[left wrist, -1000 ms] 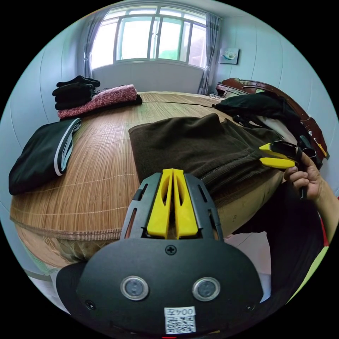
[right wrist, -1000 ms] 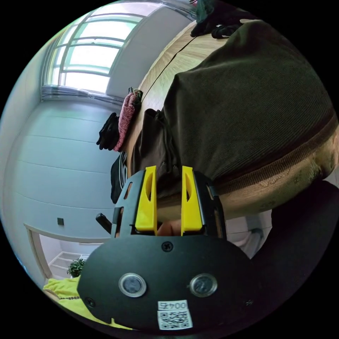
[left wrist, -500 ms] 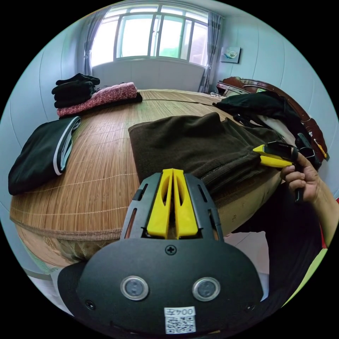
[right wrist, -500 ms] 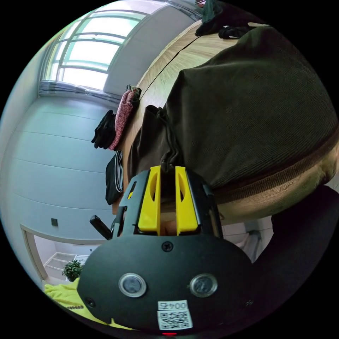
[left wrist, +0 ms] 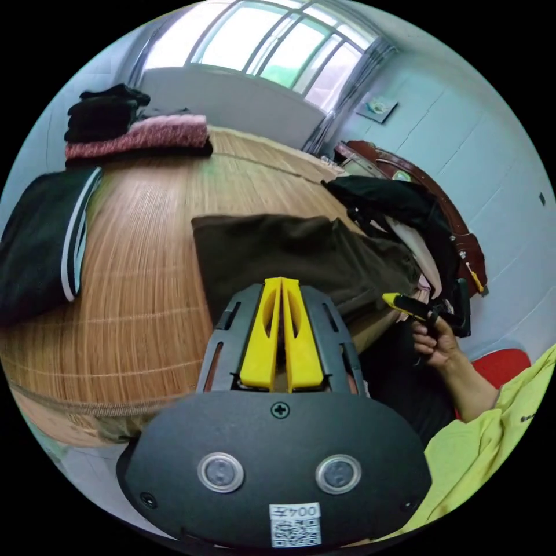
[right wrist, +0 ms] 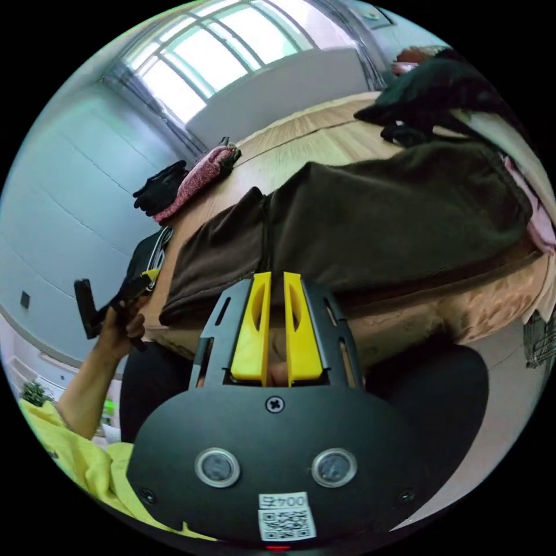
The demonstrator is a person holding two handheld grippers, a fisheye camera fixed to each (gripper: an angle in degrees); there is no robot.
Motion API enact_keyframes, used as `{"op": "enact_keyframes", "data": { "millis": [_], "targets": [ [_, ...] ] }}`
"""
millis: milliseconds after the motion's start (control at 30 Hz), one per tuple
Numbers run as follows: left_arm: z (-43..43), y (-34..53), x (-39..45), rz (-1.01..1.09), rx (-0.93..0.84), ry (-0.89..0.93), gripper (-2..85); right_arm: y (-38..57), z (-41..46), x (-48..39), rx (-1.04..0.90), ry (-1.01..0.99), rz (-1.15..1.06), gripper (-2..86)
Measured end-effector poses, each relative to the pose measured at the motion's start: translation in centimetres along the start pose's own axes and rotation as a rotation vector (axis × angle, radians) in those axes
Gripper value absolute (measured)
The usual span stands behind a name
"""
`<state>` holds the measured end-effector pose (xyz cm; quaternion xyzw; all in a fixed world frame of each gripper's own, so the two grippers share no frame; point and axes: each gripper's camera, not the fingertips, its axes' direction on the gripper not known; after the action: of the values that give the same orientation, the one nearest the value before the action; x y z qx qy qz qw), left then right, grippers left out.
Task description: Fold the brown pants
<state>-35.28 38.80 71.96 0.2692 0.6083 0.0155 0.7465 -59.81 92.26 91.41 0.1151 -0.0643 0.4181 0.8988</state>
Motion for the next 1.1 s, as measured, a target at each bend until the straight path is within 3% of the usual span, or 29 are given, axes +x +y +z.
{"op": "enact_keyframes", "data": {
  "millis": [100, 367, 467, 533, 600, 667, 767, 933, 1000, 1033, 1100],
  "targets": [
    [1.5, -3.1, 4.4, 0.136, 0.031, 0.02, 0.1, -1.4, -0.6, -2.8, 0.062, 0.061, -0.115, 2.7],
    [12.6, -4.0, 13.1, 0.37, -0.265, 0.214, 0.0, -10.8, 4.7, -10.9, 0.023, 0.116, -0.387, -0.6],
    [12.6, -1.5, 15.5, 0.522, -0.199, 0.13, 0.0, -14.2, 8.0, -13.2, -0.016, 0.134, -0.441, -0.7],
    [12.4, -0.9, 15.2, 0.505, -0.177, 0.157, 0.0, -15.6, 11.0, -14.2, -0.083, 0.168, -0.482, -0.7],
    [12.1, -0.6, 14.8, 0.502, -0.172, 0.185, 0.0, -17.5, 15.9, -13.1, -0.207, 0.346, -0.459, -0.8],
    [11.9, -0.1, 15.0, 0.535, -0.158, 0.178, 0.0, -19.2, 15.4, -11.1, -0.133, 0.262, -0.36, -0.7],
    [11.9, 0.2, 15.0, 0.537, -0.148, 0.191, 0.0, -21.1, 14.4, -8.3, -0.171, 0.238, -0.184, -0.7],
    [11.8, 0.7, 15.3, 0.55, -0.13, 0.179, 0.0, -18.3, 10.6, -12.0, -0.034, 0.08, -0.358, -0.7],
    [11.8, 0.9, 15.4, 0.559, -0.125, 0.172, 0.0, -16.8, 14.2, -13.5, -0.155, 0.225, -0.454, -0.7],
    [11.8, 0.9, 15.5, 0.564, -0.124, 0.17, 0.0, -16.6, 15.4, -13.2, -0.207, 0.26, -0.453, -0.7],
    [11.8, 0.9, 15.5, 0.564, -0.13, 0.171, 0.0, -17.1, 13.4, -11.3, -0.152, 0.148, -0.333, -0.7]
  ]
}}
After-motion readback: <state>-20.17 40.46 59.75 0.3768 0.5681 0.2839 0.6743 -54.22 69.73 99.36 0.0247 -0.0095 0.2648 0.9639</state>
